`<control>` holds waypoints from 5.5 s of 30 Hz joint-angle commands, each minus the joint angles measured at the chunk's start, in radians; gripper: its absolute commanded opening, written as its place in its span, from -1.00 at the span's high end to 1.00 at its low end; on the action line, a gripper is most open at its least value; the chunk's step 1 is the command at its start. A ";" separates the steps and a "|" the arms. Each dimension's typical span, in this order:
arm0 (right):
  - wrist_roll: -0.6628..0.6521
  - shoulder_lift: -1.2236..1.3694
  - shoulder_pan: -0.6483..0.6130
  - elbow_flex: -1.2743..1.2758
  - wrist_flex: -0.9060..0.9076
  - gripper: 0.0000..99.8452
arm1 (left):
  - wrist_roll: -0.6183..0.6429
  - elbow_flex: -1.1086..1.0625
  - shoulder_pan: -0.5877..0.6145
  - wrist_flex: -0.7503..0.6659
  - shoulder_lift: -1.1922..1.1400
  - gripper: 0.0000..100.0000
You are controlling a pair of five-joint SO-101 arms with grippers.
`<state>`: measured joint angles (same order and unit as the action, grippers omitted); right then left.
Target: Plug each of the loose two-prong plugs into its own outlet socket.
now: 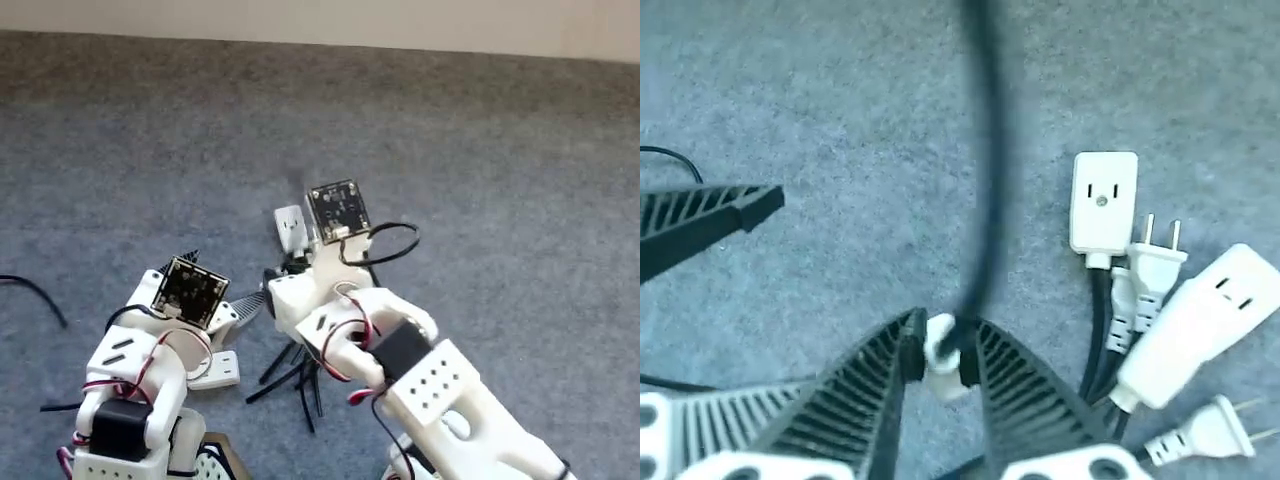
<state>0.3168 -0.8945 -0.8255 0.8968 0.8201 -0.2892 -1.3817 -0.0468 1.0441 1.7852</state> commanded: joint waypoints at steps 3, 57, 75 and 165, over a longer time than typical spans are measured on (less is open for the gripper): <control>-0.035 -0.061 -0.018 -0.113 0.053 0.99 | 0.003 -0.004 0.008 -0.014 -0.008 0.28; 0.333 0.515 -0.140 -0.452 0.349 0.99 | -0.057 1.914 1.125 0.325 -2.201 0.28; 0.310 0.565 -0.246 -0.364 0.228 0.99 | -0.058 1.936 1.129 0.318 -2.267 0.28; 0.275 0.739 -0.318 -0.165 0.035 0.99 | -0.058 1.928 1.107 0.318 -2.270 0.28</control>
<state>0.6022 -0.0967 -1.1155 0.7158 0.7725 -0.3399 0.5132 1.0656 1.3679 -0.4887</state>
